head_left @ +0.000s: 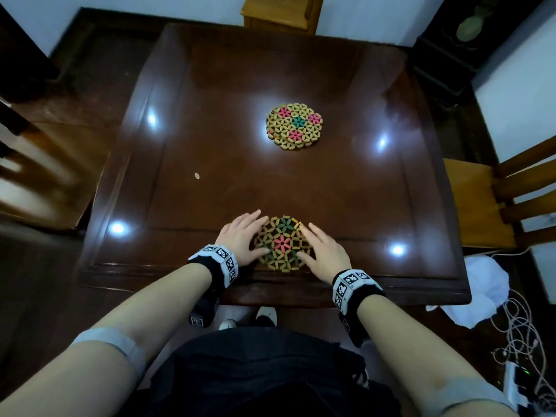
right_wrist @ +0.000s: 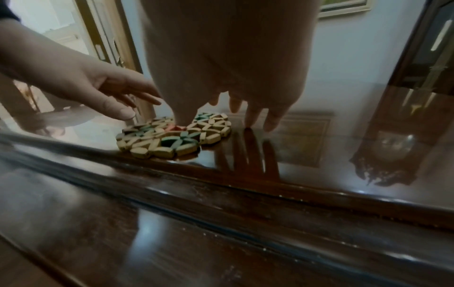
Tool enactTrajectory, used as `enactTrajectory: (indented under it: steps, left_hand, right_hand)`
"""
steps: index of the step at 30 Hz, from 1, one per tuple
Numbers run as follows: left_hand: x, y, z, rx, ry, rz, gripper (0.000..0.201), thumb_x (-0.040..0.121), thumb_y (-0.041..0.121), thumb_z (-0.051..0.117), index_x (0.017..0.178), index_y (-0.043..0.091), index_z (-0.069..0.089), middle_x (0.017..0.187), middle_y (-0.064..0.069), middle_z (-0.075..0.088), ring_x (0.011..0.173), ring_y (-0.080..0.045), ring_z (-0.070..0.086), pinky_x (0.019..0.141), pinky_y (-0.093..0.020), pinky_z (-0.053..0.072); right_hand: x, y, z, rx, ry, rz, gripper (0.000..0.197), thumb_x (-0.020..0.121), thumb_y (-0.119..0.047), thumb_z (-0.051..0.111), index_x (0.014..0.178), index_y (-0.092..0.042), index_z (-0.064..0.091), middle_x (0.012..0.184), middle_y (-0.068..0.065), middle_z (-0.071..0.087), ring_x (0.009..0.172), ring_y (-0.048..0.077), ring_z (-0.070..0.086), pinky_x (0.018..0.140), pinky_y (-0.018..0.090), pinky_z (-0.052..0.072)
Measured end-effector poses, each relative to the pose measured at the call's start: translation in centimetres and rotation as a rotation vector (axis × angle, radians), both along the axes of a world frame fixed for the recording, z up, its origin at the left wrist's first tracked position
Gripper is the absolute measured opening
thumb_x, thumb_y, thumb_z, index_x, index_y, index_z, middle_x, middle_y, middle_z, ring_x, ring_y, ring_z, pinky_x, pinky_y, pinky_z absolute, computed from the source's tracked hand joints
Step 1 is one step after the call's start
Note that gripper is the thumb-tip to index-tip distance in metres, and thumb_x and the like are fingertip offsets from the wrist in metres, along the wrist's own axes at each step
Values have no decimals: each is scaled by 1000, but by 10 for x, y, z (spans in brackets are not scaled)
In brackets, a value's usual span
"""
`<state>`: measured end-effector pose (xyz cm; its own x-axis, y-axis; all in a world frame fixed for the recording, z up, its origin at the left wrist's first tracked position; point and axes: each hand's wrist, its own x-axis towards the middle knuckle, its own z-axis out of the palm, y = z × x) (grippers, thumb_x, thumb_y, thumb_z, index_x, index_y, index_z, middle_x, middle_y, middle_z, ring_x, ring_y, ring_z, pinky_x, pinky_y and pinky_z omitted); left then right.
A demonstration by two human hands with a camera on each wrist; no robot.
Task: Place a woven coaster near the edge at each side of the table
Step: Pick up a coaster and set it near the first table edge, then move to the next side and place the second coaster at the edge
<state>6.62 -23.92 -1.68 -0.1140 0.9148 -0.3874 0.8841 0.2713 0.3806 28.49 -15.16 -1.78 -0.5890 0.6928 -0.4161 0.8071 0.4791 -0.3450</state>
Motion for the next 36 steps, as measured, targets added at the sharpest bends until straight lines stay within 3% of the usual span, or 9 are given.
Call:
enactTrajectory:
  steps: [5,10,18,24,26,31,36]
  left_hand:
    - [-30,-15,14,22,-23,181,47,92,43,47,137,28,43,145,2,45,141,-21,28,113,-42,28]
    - [-81,-48,23,36,-72,245,34,91,39,49,122,27,58,125,-2,63,119,-24,54,97,-39,46]
    - [-195,-138,28,30,-142,299,28,89,42,47,111,31,62,114,0,66,96,-22,64,85,-39,54]
    - [-287,-209,29,20,-187,321,24,91,39,46,107,29,62,100,2,70,88,-18,67,83,-40,55]
    - [-312,-224,28,19,-192,328,25,92,39,46,107,28,63,104,2,69,92,-19,66,85,-39,54]
    - [-353,-220,26,24,-197,309,27,92,40,45,109,28,63,109,2,69,98,-20,64,89,-41,53]
    - [-375,-169,34,46,-259,204,26,93,37,45,107,25,64,110,1,68,99,-20,63,90,-39,52]
  right_hand:
    - [-15,-5,19,24,40,-79,59,96,-42,43,150,-32,21,160,-6,19,140,23,33,109,41,37]
    - [-62,-25,32,43,99,-124,55,95,-32,45,148,-26,28,159,-6,22,139,23,34,110,40,35]
    - [-191,-110,33,48,109,-112,51,92,-25,48,143,-24,38,156,-5,28,138,23,36,113,41,33]
    - [-281,-183,29,-29,98,-174,46,92,-24,47,138,-23,43,154,-3,32,136,23,38,109,42,36]
    - [-302,-198,30,-36,100,-173,45,93,-24,47,138,-22,44,152,-2,35,136,23,38,109,41,36]
    - [-330,-212,29,-69,74,-199,43,94,-26,47,137,-22,46,148,1,42,134,23,41,109,41,38]
    - [-344,-179,32,-84,55,-315,41,92,-27,48,133,-24,49,143,3,48,131,24,45,109,42,38]
